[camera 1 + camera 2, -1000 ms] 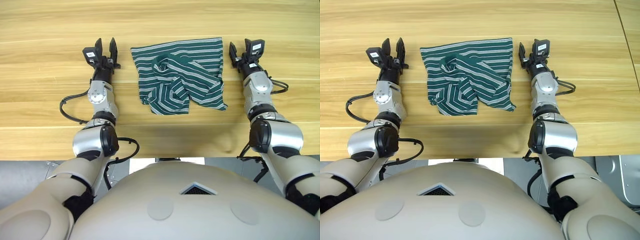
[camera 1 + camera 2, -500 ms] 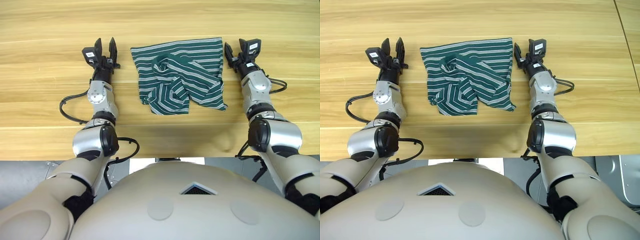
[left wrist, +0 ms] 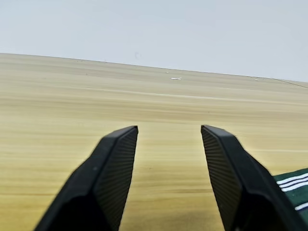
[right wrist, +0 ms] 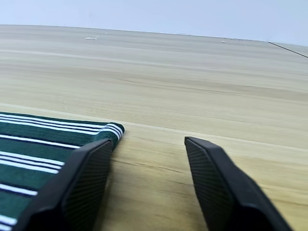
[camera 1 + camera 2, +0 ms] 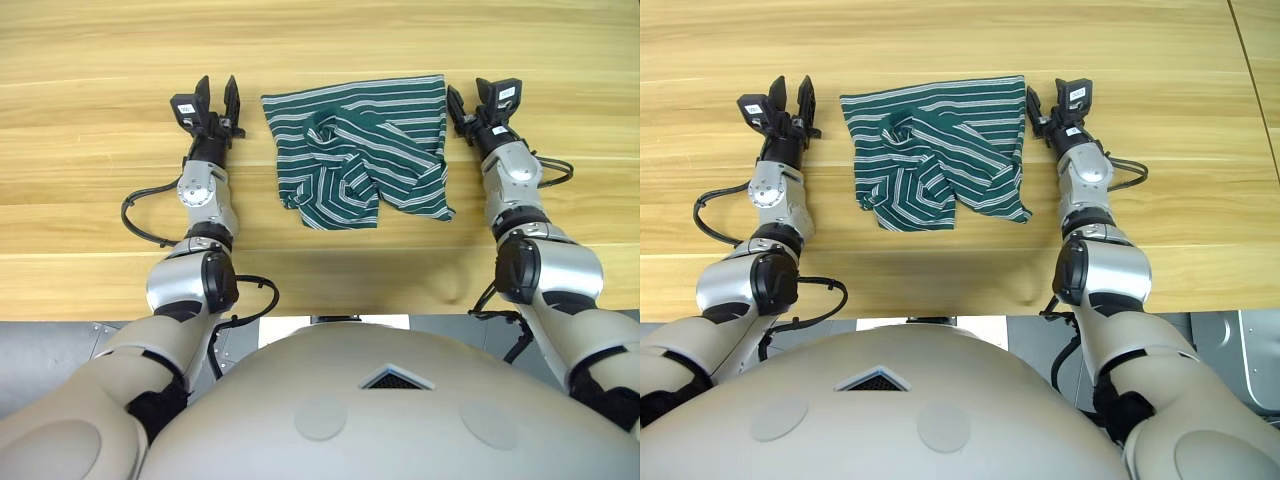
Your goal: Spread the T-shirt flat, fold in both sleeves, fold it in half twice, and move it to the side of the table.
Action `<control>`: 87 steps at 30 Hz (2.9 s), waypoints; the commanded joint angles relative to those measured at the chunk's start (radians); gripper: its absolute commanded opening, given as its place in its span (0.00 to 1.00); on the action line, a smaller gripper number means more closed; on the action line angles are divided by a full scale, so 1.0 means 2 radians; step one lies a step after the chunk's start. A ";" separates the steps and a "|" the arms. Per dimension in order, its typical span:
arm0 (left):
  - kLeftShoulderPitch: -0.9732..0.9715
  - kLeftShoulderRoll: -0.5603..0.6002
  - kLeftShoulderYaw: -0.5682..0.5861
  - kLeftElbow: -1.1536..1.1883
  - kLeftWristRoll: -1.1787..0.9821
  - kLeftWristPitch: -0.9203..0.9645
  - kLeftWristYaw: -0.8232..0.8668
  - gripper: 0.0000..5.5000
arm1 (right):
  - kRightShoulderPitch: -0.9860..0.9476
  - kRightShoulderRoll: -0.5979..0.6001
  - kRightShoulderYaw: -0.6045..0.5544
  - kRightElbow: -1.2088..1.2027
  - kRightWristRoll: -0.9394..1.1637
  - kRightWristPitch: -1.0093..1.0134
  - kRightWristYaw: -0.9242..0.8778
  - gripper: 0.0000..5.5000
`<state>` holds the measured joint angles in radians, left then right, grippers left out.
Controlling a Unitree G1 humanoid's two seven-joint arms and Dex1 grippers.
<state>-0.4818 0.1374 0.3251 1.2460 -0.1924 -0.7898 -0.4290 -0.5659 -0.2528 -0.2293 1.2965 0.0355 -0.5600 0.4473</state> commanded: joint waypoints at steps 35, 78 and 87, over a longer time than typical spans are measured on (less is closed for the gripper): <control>-0.008 -0.004 0.005 0.002 -0.009 0.021 0.011 0.50 | 0.002 0.011 -0.034 0.001 0.045 0.012 0.037 0.62; 0.412 0.028 -0.293 -0.885 -0.090 0.623 0.066 0.50 | 0.335 -0.112 0.029 -0.737 0.313 0.631 0.149 0.62; 0.415 0.024 -0.309 -0.882 -0.090 0.640 0.071 0.50 | 0.333 -0.114 0.047 -0.744 0.333 0.658 0.152 0.62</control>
<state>0.3459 0.1840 -0.2825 -0.5290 -0.3815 0.4663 -0.2958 0.1120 -0.4749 -0.1481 -0.1718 0.6731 0.7194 0.7405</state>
